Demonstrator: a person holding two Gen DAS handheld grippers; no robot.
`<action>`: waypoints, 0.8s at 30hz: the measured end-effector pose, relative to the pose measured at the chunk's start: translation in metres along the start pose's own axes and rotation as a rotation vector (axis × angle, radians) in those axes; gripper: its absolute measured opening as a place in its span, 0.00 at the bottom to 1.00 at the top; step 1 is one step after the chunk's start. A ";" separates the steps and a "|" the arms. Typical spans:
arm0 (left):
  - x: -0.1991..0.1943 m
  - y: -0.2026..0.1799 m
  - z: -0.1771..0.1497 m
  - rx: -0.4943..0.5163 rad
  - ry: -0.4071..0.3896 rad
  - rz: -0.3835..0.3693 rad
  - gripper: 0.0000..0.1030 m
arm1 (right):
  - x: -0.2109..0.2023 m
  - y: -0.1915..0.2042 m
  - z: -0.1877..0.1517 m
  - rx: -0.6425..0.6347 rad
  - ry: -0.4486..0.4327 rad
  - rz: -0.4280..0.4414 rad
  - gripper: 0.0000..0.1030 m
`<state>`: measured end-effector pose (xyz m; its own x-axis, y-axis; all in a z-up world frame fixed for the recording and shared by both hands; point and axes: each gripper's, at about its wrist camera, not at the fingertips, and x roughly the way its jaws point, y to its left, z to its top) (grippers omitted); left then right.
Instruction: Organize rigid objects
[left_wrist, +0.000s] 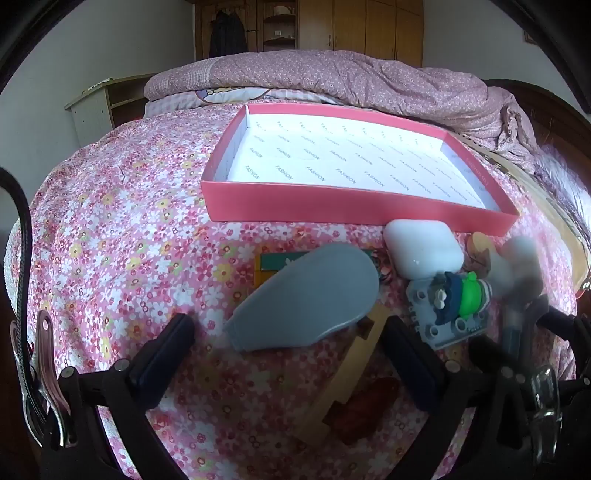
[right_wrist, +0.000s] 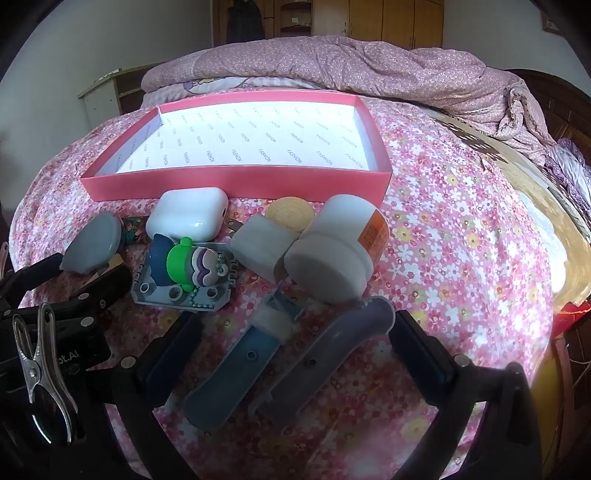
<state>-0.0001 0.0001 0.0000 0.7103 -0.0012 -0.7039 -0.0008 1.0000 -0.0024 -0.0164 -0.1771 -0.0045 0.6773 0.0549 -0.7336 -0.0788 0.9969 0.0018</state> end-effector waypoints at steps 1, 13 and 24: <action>0.000 0.000 0.000 0.000 0.000 0.000 1.00 | 0.000 0.000 0.000 0.000 0.000 0.000 1.00; 0.000 0.000 0.000 0.000 0.001 0.000 1.00 | 0.000 0.000 0.000 0.000 0.000 0.000 1.00; -0.002 -0.001 0.000 0.053 0.030 -0.031 1.00 | -0.001 0.000 -0.001 -0.019 0.021 0.015 1.00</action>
<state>-0.0020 -0.0011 0.0014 0.6880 -0.0310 -0.7250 0.0587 0.9982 0.0130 -0.0180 -0.1769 -0.0043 0.6605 0.0684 -0.7477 -0.1028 0.9947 0.0002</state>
